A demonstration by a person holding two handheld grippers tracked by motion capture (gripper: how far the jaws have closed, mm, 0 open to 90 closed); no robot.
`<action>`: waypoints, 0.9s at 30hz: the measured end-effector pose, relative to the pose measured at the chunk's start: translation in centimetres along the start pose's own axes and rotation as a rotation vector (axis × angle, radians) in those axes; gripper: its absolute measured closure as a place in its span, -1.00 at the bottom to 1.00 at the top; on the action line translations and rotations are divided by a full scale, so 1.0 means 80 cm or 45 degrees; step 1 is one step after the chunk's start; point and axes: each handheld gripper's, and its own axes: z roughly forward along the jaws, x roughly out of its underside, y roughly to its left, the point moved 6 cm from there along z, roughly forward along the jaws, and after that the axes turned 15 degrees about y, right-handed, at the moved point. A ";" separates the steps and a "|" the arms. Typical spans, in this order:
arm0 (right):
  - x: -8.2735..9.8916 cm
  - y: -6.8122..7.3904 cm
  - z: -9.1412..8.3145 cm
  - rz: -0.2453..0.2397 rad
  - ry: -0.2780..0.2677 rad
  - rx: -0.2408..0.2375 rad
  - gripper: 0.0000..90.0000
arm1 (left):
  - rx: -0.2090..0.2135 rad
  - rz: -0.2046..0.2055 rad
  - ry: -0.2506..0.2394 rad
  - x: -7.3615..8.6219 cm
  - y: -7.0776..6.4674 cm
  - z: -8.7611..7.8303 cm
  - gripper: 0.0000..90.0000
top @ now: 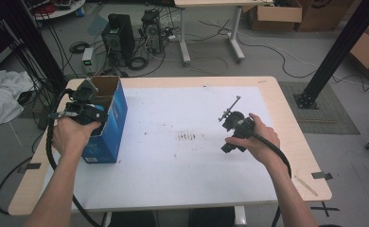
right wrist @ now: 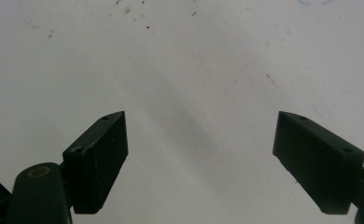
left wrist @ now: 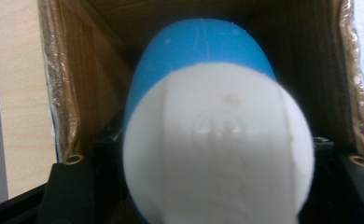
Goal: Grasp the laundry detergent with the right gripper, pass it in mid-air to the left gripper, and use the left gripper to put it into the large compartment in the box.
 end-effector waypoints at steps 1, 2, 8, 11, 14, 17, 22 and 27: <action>0.000 0.000 0.000 0.001 -0.002 0.001 -0.60 | 0.001 -0.005 -0.001 0.000 0.000 0.000 -0.31; 0.001 -0.001 0.000 -0.001 0.000 0.001 -0.60 | 0.006 -0.004 -0.002 0.000 0.000 -0.001 -0.31; 0.001 -0.001 0.000 0.000 0.001 -0.001 -0.60 | -0.001 -0.004 -0.006 0.000 0.001 -0.004 -0.34; 0.001 -0.001 0.000 0.000 0.001 0.000 -0.60 | -0.008 -0.005 -0.009 0.000 0.000 -0.006 -0.35; 0.001 -0.001 0.000 -0.006 -0.003 0.001 -0.60 | -0.009 -0.006 -0.012 0.000 0.000 -0.008 -0.37; 0.001 0.000 -0.001 -0.001 -0.006 0.001 -0.60 | -0.007 -0.002 -0.002 0.000 0.001 -0.009 -0.37; 0.002 0.000 -0.001 0.001 -0.003 -0.001 -0.60 | -0.004 -0.007 -0.003 0.000 0.001 -0.010 -0.38; 0.002 0.000 -0.001 0.001 0.003 0.000 -0.60 | 0.001 -0.003 -0.008 0.001 0.002 -0.014 -0.38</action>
